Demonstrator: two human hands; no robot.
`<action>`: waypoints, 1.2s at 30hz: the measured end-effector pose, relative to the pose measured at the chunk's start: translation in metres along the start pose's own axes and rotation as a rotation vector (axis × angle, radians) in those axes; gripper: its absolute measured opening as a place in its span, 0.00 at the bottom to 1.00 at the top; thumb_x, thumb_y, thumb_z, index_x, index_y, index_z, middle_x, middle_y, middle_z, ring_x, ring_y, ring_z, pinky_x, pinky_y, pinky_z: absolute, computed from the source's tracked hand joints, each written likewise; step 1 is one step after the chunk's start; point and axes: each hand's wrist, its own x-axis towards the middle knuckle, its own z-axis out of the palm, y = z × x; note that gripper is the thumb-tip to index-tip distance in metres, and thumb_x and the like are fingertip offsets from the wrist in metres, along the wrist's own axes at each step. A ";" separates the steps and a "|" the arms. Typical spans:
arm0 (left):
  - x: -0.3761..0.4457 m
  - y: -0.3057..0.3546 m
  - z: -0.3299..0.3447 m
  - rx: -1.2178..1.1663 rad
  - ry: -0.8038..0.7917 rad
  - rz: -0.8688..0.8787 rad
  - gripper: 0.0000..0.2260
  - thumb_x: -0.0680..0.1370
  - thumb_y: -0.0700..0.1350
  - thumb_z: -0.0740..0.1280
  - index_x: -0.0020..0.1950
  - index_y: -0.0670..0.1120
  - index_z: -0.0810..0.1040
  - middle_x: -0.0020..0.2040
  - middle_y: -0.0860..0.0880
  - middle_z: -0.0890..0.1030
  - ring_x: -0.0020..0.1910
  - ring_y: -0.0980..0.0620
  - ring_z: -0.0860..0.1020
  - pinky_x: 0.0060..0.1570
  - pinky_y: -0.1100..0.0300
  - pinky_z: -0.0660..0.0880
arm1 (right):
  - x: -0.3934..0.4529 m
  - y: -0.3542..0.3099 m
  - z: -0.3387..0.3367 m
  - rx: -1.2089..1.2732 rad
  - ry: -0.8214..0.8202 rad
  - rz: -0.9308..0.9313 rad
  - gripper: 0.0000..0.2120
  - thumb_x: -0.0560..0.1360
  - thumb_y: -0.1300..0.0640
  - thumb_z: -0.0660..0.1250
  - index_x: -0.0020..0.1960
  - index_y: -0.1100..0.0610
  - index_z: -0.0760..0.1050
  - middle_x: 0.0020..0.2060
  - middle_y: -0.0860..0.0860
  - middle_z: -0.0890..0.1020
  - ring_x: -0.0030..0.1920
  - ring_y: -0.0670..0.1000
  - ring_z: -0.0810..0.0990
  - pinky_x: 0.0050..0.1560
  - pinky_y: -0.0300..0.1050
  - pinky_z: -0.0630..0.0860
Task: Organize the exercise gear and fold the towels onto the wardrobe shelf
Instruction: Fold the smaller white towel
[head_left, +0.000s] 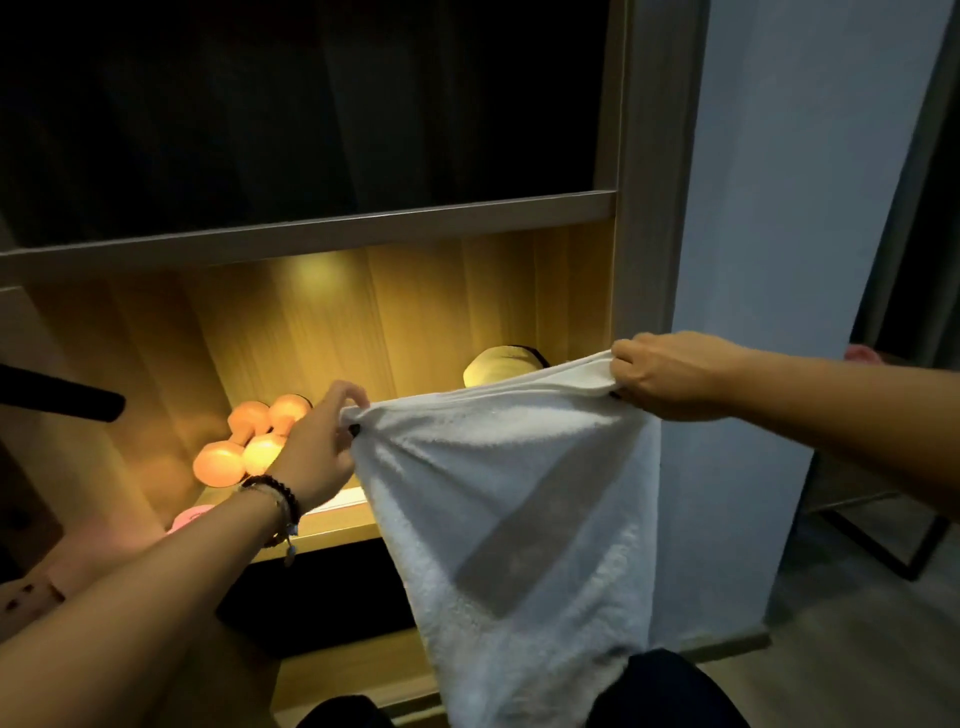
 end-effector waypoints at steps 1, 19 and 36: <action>-0.002 0.001 0.000 0.105 -0.034 0.081 0.17 0.73 0.30 0.63 0.52 0.50 0.69 0.43 0.48 0.76 0.40 0.51 0.76 0.37 0.53 0.73 | 0.001 0.003 0.000 -0.014 0.013 0.006 0.13 0.83 0.49 0.54 0.60 0.56 0.70 0.53 0.52 0.74 0.46 0.47 0.71 0.40 0.37 0.66; 0.033 0.016 -0.026 0.503 0.218 -0.128 0.05 0.71 0.40 0.65 0.41 0.48 0.70 0.35 0.47 0.74 0.37 0.44 0.74 0.34 0.57 0.72 | 0.043 -0.012 -0.011 0.041 0.180 0.193 0.14 0.82 0.55 0.57 0.62 0.63 0.70 0.49 0.56 0.73 0.42 0.51 0.73 0.42 0.45 0.78; 0.036 0.000 -0.031 0.360 0.050 -0.499 0.06 0.71 0.41 0.66 0.33 0.44 0.76 0.35 0.45 0.75 0.35 0.47 0.72 0.34 0.60 0.69 | 0.057 -0.027 -0.007 0.146 0.148 0.102 0.14 0.79 0.48 0.59 0.57 0.54 0.76 0.44 0.50 0.74 0.43 0.48 0.75 0.43 0.39 0.76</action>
